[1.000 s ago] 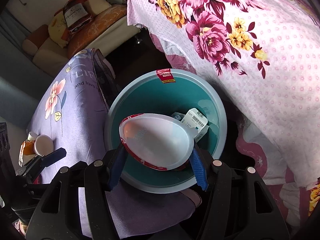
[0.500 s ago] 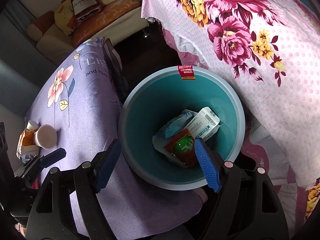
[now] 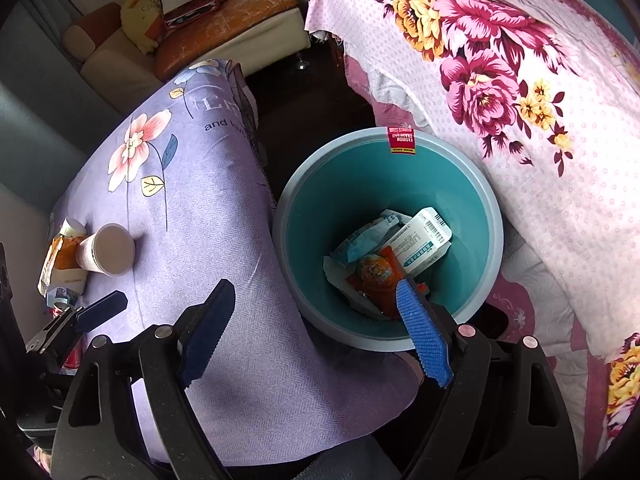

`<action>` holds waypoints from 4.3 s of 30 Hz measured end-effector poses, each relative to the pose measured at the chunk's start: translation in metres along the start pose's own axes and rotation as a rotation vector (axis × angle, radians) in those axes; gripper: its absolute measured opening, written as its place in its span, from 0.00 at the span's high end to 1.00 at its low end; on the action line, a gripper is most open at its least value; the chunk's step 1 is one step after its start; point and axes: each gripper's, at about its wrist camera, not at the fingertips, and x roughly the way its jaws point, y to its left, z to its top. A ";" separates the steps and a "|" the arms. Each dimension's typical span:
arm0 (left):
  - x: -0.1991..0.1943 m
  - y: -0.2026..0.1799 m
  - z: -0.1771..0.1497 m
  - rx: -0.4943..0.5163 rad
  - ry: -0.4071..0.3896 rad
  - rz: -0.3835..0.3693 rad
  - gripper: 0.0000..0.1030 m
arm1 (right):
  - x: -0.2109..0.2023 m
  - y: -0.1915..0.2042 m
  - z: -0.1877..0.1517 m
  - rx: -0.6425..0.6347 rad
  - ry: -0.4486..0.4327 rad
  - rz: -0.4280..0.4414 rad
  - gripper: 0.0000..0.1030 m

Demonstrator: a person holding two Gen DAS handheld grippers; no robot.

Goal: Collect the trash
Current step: 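Move both grippers back to the trash on the bed, then grasp the red Coca-Cola can with the left gripper while the right gripper grasps the white paper cup, then carry the red can and white cup over the teal wastebasket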

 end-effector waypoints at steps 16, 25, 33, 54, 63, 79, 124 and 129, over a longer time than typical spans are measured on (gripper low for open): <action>-0.064 0.048 -0.035 -0.064 -0.090 0.023 0.07 | -0.019 0.077 -0.017 -0.123 -0.006 0.018 0.23; -0.106 0.112 -0.059 -0.160 -0.142 0.074 0.07 | -0.015 0.149 -0.026 -0.288 0.021 0.015 0.23; -0.139 0.168 -0.080 -0.233 -0.173 0.128 0.07 | -0.008 0.203 -0.032 -0.460 0.058 -0.011 0.23; -0.142 0.255 -0.118 -0.336 -0.113 0.146 0.06 | 0.057 0.303 -0.020 -0.929 0.148 -0.066 0.23; -0.122 0.259 -0.110 -0.325 -0.062 0.134 0.06 | 0.092 0.319 -0.008 -1.055 0.213 -0.070 0.32; -0.080 0.235 -0.093 -0.241 0.013 0.156 0.06 | 0.095 0.280 -0.024 -0.873 0.346 0.037 0.49; -0.084 0.112 -0.077 -0.085 -0.056 0.232 0.53 | 0.019 0.143 -0.039 -0.379 0.129 0.227 0.50; -0.075 0.083 -0.065 -0.021 -0.049 0.225 0.53 | 0.012 0.116 -0.035 -0.310 0.101 0.229 0.51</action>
